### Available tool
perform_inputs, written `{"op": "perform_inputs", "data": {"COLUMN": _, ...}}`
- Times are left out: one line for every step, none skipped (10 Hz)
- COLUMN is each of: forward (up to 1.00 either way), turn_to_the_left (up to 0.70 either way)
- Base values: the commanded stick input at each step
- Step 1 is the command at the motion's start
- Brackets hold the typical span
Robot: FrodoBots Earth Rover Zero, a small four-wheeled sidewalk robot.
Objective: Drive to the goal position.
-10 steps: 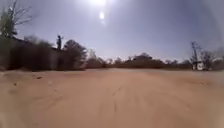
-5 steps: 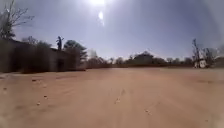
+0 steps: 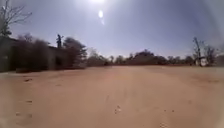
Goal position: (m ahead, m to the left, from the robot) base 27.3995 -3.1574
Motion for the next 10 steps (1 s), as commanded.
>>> {"op": "perform_inputs", "data": {"forward": 0.85, "turn_to_the_left": 0.0}}
{"op": "perform_inputs", "data": {"forward": 0.85, "turn_to_the_left": 0.0}}
{"op": "perform_inputs", "data": {"forward": 0.85, "turn_to_the_left": 0.0}}
{"op": "perform_inputs", "data": {"forward": 0.85, "turn_to_the_left": -0.15}}
{"op": "perform_inputs", "data": {"forward": 0.85, "turn_to_the_left": -0.31}}
{"op": "perform_inputs", "data": {"forward": 0.85, "turn_to_the_left": -0.34}}
{"op": "perform_inputs", "data": {"forward": 0.85, "turn_to_the_left": -0.34}}
{"op": "perform_inputs", "data": {"forward": 0.85, "turn_to_the_left": 0.0}}
{"op": "perform_inputs", "data": {"forward": 0.85, "turn_to_the_left": 0.0}}
{"op": "perform_inputs", "data": {"forward": 0.85, "turn_to_the_left": 0.0}}
